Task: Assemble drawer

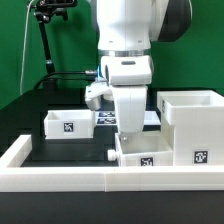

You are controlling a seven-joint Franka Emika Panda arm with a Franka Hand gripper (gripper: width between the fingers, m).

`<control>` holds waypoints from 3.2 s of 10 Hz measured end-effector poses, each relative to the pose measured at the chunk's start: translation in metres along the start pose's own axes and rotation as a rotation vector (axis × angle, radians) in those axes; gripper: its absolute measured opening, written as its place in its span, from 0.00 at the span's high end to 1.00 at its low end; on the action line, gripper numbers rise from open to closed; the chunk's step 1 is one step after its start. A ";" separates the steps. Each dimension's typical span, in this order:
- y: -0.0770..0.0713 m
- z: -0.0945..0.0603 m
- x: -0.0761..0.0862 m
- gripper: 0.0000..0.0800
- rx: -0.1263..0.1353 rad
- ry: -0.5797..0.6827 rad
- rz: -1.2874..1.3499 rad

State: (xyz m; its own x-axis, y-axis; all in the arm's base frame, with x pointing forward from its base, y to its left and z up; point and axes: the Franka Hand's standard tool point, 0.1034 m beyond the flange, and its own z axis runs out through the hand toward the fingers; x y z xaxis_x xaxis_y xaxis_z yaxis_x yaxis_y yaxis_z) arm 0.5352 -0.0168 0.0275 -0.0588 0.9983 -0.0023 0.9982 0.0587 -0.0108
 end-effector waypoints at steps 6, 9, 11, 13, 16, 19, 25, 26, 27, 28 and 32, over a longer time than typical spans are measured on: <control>0.005 0.001 0.011 0.94 -0.002 0.002 0.117; 0.005 0.001 0.023 0.94 0.011 0.001 0.243; 0.005 0.001 0.023 0.94 0.007 0.002 0.248; 0.005 0.001 0.023 0.94 0.007 0.002 0.248; 0.005 0.001 0.023 0.94 -0.001 -0.003 0.217; 0.004 0.001 0.024 0.94 -0.016 -0.022 0.193; 0.003 0.001 0.019 0.94 -0.021 -0.045 0.157; 0.002 0.001 0.022 0.94 -0.032 -0.049 0.159; 0.002 0.001 0.023 0.94 -0.035 -0.048 0.175; 0.002 0.001 0.023 0.94 -0.032 -0.049 0.175; 0.003 0.001 0.019 0.94 -0.034 -0.050 0.184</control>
Offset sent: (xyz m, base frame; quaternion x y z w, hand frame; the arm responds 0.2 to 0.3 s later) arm 0.0151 0.0170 -0.0043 -0.0039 0.0130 -0.0489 0.9987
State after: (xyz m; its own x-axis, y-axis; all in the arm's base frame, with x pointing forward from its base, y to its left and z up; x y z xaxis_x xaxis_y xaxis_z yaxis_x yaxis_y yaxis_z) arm 0.5374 0.0027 0.0267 0.1249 0.9909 -0.0510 0.9919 -0.1236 0.0278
